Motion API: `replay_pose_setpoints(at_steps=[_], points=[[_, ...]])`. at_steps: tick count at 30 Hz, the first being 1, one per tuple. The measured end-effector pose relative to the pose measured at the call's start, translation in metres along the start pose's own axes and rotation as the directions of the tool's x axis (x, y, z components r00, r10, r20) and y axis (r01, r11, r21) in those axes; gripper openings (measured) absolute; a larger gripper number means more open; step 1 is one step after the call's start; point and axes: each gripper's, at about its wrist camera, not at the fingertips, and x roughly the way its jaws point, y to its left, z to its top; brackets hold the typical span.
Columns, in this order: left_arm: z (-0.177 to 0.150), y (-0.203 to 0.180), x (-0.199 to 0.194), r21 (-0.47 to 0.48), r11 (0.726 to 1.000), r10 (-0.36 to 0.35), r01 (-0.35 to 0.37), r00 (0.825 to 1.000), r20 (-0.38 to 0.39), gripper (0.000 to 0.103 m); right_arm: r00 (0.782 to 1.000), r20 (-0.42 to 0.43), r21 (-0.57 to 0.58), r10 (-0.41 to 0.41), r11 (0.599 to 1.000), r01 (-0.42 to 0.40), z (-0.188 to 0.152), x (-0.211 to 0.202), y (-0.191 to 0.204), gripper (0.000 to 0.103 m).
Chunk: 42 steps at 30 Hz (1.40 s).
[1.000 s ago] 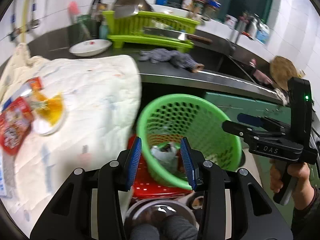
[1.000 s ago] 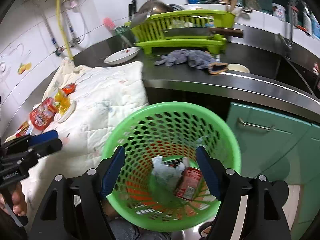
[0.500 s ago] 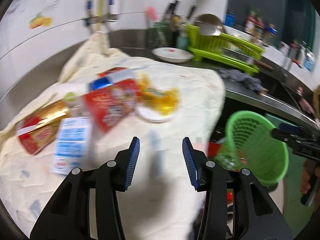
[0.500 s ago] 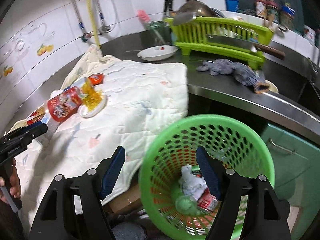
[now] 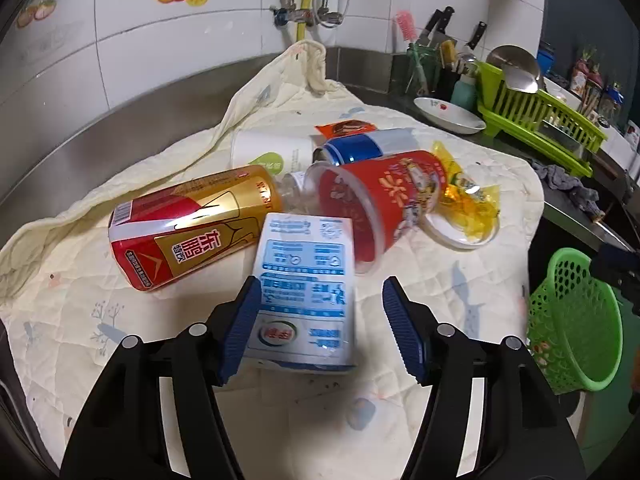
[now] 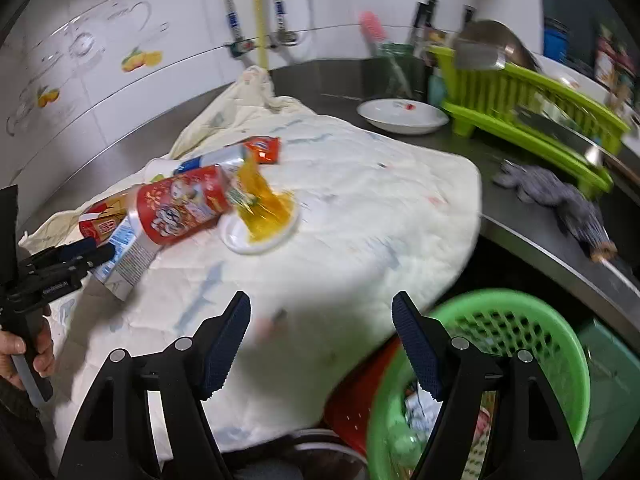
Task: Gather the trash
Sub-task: 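Grasp the milk carton with the left gripper while the right grasps the yellow snack bag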
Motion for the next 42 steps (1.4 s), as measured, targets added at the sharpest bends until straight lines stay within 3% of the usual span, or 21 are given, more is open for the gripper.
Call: replay_pose_setpoints(at_steps=[10,26,32,36,42], points=[[0.005,0.002,0.02,0.03,1.0,0.007,-0.007,1.0,-0.026,0.064,0.998,-0.032,-0.121,0.056,0.991,-0.06,0.044,0.054,0.046,0.067],[0.012,0.002,0.035,0.061,0.998,0.002,0.001,0.998,-0.059,0.07,0.994,-0.103,-0.236,0.035,0.97,-0.059,0.081,0.126,0.073,0.057],[0.011,0.001,0.045,0.065,0.998,0.005,0.0,0.997,-0.081,0.07,0.993,-0.119,-0.226,0.028,0.973,-0.055,0.082,0.138,0.071,0.047],[0.012,0.002,0.048,0.059,0.998,-0.002,0.007,0.997,-0.08,0.068,0.994,-0.112,-0.217,0.014,0.975,-0.038,0.082,0.138,0.069,0.031],[0.011,0.003,0.045,0.06,0.998,-0.004,0.009,0.997,-0.074,0.064,0.996,-0.092,-0.189,0.021,0.981,-0.038,0.084,0.131,0.066,0.024]])
